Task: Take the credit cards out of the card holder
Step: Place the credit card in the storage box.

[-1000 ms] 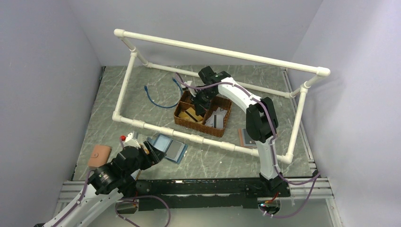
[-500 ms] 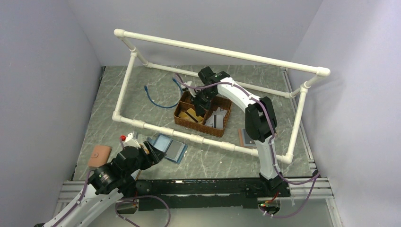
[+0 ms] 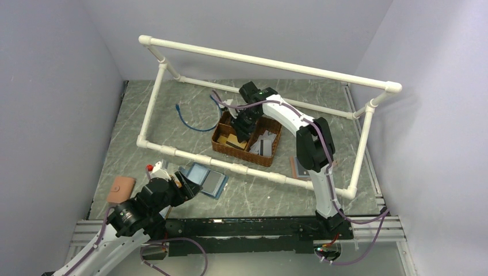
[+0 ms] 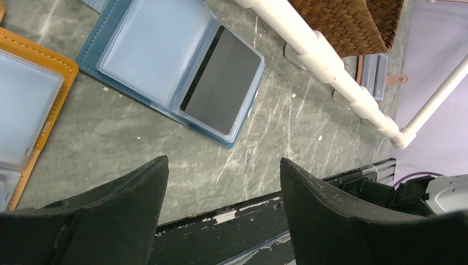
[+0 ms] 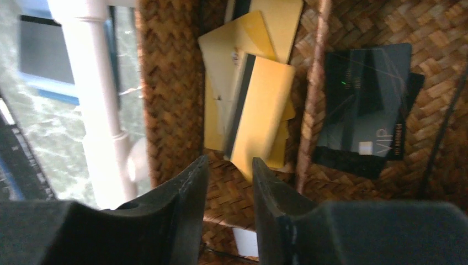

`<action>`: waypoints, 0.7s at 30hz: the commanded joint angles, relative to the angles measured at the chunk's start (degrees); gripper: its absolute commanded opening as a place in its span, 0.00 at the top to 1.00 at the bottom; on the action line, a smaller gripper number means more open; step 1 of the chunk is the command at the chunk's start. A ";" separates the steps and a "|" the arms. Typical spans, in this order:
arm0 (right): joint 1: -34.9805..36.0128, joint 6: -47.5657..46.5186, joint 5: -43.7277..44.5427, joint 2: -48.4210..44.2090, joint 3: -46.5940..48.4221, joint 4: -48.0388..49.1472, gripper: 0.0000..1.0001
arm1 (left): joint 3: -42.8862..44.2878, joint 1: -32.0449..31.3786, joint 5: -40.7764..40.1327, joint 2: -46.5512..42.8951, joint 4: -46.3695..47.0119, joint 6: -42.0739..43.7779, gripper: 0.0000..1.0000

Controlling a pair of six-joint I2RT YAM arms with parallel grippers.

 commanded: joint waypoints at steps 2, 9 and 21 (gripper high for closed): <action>2.37 5.34 12.51 -1.96 0.63 7.64 0.58 | 2.10 0.03 1.21 -0.24 1.85 0.98 0.21; 3.15 4.77 15.91 -12.19 -6.35 11.35 0.52 | 2.32 0.08 6.22 3.19 7.66 7.06 0.22; 2.74 -3.27 -9.41 -32.84 -30.09 16.48 0.46 | 12.60 -0.07 8.93 30.68 10.51 17.91 0.29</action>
